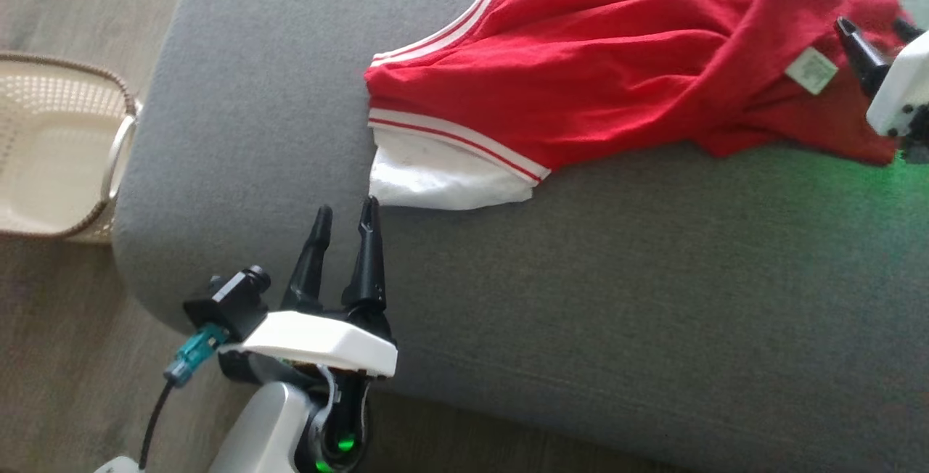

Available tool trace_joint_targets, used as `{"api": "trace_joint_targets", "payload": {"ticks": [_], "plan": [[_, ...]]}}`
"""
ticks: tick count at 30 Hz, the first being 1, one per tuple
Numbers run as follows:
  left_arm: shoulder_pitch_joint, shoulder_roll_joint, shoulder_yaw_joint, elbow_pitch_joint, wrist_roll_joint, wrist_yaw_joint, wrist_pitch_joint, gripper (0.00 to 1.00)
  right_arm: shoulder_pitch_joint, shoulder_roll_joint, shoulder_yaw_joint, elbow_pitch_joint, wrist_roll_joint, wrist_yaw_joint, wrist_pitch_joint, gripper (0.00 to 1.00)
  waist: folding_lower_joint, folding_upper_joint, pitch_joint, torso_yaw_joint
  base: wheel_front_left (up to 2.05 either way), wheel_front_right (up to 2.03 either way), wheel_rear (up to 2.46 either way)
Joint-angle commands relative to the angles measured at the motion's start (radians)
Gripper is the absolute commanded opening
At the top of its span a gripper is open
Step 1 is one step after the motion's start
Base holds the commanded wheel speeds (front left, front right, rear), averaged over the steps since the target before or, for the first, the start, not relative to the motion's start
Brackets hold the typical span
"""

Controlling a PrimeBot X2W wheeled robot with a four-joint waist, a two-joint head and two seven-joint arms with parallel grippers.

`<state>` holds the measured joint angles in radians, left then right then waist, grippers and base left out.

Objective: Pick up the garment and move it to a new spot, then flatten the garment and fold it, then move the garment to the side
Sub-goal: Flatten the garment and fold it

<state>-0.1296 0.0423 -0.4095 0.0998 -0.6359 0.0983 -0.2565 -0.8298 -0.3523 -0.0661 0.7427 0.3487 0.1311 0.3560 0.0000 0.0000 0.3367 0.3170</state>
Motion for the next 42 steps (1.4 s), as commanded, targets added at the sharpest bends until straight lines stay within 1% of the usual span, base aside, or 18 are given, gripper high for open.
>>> {"api": "trace_joint_targets", "payload": {"ticks": [1,7,11,12,14,18,21,28,34,38,40,42], "plan": [[-0.035,0.008,0.026,-0.032,-0.006,0.006,-0.005,1.0,-0.049,-0.017,0.024,-0.007,0.029,0.0,0.013,1.0,0.0,0.0,0.018,0.021,0.0,0.0,0.0],[-0.046,0.008,0.007,-0.029,-0.013,0.005,-0.005,1.0,-0.085,-0.045,0.05,0.072,0.039,0.0,-0.008,1.0,0.0,0.0,0.028,0.043,0.0,0.0,0.0],[-0.052,0.008,0.004,-0.029,-0.01,0.006,-0.005,1.0,-0.101,-0.05,0.058,0.116,0.032,0.0,-0.026,1.0,0.0,0.0,0.03,0.051,0.0,0.0,0.0],[-0.052,0.008,0.004,-0.028,-0.008,0.006,-0.005,1.0,-0.105,-0.048,0.062,0.129,0.032,0.0,-0.03,0.85,0.0,0.0,0.03,0.053,0.0,0.0,0.0],[-0.052,0.008,0.007,-0.027,-0.004,0.007,-0.005,1.0,-0.114,-0.044,0.073,0.146,0.041,0.0,-0.039,0.0,0.0,0.0,0.03,0.055,0.0,0.0,0.0],[-0.046,0.008,0.023,-0.028,0.001,0.01,-0.005,1.0,-0.125,-0.042,0.103,0.15,0.072,0.0,-0.061,0.0,0.0,0.0,0.026,0.042,0.0,0.0,0.0],[-0.04,0.008,0.035,-0.026,0.004,0.008,-0.005,1.0,-0.13,-0.051,0.128,0.128,0.116,0.0,-0.096,0.0,0.0,0.0,0.012,0.014,0.0,0.0,0.0],[-0.032,0.008,0.05,-0.021,0.019,0.005,-0.005,1.0,-0.117,-0.09,0.169,0.059,0.2,0.0,-0.118,0.0,0.0,0.0,-0.026,-0.043,0.0,0.0,0.0],[-0.01,0.008,0.069,-0.018,0.02,0.008,-0.005,1.0,-0.032,-0.14,0.167,-0.048,0.288,0.0,-0.079,0.0,0.0,0.0,-0.065,-0.08,0.0,0.0,0.0],[0.007,0.008,0.073,-0.017,0.012,0.003,-0.005,1.0,0.079,-0.162,0.139,-0.153,0.34,0.0,-0.012,0.0,0.0,0.0,-0.081,-0.105,0.0,0.0,0.0],[0.015,0.008,0.071,-0.014,0.008,-0.003,-0.005,1.0,0.138,-0.165,0.12,-0.212,0.341,0.0,0.014,0.0,0.0,0.0,-0.082,-0.123,0.0,0.0,0.0],[0.017,0.008,0.056,-0.001,0.001,-0.022,-0.005,1.0,0.187,-0.153,0.097,-0.263,0.335,0.0,0.035,0.0,0.0,0.0,-0.078,-0.141,0.0,0.0,0.0]]}}
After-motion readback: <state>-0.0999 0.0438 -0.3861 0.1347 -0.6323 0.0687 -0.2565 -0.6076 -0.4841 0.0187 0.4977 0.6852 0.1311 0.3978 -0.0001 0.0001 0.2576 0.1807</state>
